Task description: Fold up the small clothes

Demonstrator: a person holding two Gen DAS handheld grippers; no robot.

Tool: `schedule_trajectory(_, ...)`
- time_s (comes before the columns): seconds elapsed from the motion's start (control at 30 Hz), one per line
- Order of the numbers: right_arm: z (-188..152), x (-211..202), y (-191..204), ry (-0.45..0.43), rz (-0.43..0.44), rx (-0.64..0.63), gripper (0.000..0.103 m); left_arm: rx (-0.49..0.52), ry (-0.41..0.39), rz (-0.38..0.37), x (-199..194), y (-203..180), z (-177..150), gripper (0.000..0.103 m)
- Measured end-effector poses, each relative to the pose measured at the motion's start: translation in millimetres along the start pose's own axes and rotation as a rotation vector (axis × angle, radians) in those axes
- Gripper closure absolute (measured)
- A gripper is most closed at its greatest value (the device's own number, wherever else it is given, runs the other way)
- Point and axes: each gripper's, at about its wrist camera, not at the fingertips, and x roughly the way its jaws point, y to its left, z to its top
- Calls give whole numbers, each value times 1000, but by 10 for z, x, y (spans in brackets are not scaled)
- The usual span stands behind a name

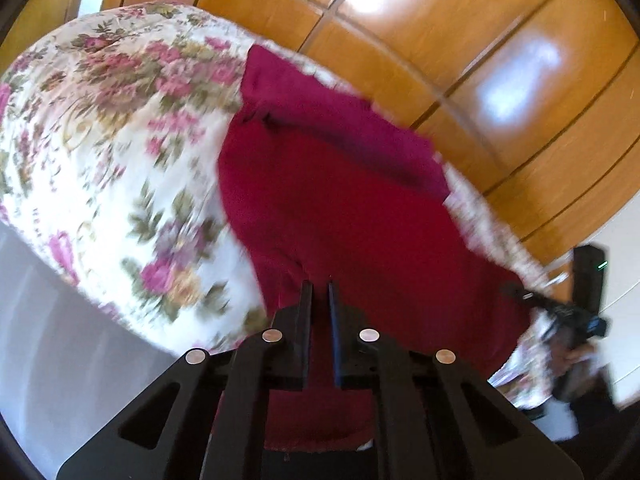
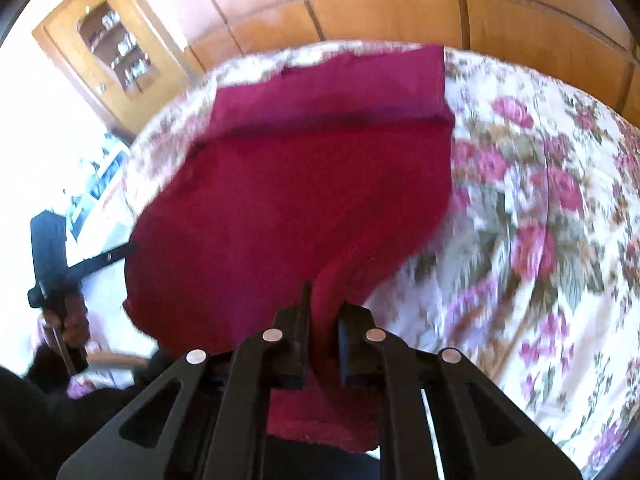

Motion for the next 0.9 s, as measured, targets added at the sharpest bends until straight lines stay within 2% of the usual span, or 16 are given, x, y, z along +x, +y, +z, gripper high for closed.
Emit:
schedule_trajectory(0.13, 375, 52, -148, -38, 6, 65, 94, -58, -45, -61, 15, -43, 370, 103)
schedule_trajectory(0.23, 685, 150, -311, -56, -21, 100, 94, -84, -97, -64, 59, -52, 727, 103)
schedule_trajectory(0.33, 946, 281, -419, -61, -52, 122, 94, -91, -141, -46, 169, -67, 1109, 103)
schedule_trajectory(0.4, 1128, 442, -480, -46, -86, 138, 94, -106, -148, 22, 242, -20, 1300, 103)
schedule_trajectory(0.47, 1193, 571, -524, -30, -113, 141, 94, -97, -168, 58, 208, -21, 1407, 103)
schedule_trajectory(0.53, 1179, 655, -515, -16, -127, 117, 94, -45, -160, 88, 127, -34, 1350, 101)
schedule_trajectory(0.6, 1140, 656, -507, -21, -139, 98, 94, 6, -135, 110, 19, 26, 1147, 81)
schedule_trajectory(0.63, 1124, 654, -519, -26, -138, 98, 94, 16, -122, 113, -5, 52, 1058, 62)
schedule_trajectory(0.67, 1114, 653, -535, -29, -135, 101, 94, 15, -96, 102, -33, 117, 903, 50)
schedule_trajectory(0.8, 1058, 638, -515, -41, -142, 90, 94, -21, 65, 53, -50, 371, 233, 49)
schedule_trajectory(0.9, 1044, 664, -485, -39, -150, 82, 94, -69, 186, -4, 75, 470, -155, 49)
